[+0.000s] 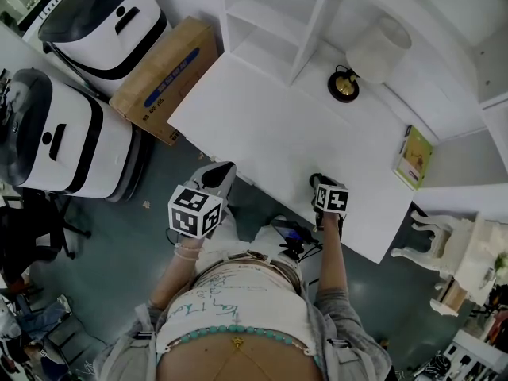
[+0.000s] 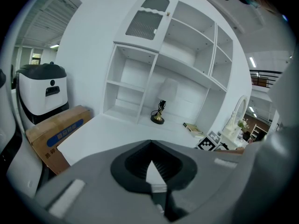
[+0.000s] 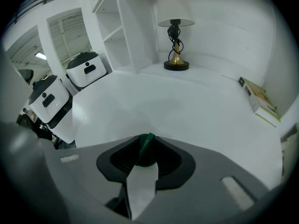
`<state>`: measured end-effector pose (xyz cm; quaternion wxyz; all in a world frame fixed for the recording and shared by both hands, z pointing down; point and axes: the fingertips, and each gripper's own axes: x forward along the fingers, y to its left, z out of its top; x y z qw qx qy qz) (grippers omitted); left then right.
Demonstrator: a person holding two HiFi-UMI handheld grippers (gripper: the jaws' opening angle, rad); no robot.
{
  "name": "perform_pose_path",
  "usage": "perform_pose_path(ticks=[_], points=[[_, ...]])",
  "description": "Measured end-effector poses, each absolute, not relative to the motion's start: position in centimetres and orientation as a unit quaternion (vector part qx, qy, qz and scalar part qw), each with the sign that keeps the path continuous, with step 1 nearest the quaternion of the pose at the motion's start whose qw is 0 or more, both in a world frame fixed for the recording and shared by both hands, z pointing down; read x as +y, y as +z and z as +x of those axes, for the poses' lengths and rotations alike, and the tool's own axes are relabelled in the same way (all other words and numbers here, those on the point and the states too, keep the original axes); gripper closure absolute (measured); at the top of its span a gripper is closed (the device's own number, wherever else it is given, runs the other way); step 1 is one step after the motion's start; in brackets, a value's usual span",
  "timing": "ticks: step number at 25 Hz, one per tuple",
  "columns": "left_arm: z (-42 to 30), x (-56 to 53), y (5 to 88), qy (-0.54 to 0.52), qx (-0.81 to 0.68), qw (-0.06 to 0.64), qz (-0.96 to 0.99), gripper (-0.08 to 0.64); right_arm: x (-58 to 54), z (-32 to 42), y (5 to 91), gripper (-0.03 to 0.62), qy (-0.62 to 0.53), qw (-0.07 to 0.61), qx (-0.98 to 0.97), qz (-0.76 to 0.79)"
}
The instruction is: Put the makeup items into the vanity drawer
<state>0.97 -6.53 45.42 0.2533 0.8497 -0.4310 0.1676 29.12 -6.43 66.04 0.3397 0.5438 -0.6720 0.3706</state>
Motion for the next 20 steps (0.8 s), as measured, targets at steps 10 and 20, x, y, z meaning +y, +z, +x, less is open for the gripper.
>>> perform_pose_path(ticks=[10,20], points=[[0.9,-6.8,45.7,0.17,-0.433,0.255,0.847,0.559,-6.3,29.0,66.7,0.502,0.358,0.358,-0.676,0.536],[2.2,-7.0,45.7,0.172,-0.422,0.253,0.853,0.559,-6.2,28.9,66.4,0.565,0.336,0.377,-0.688,0.522]])
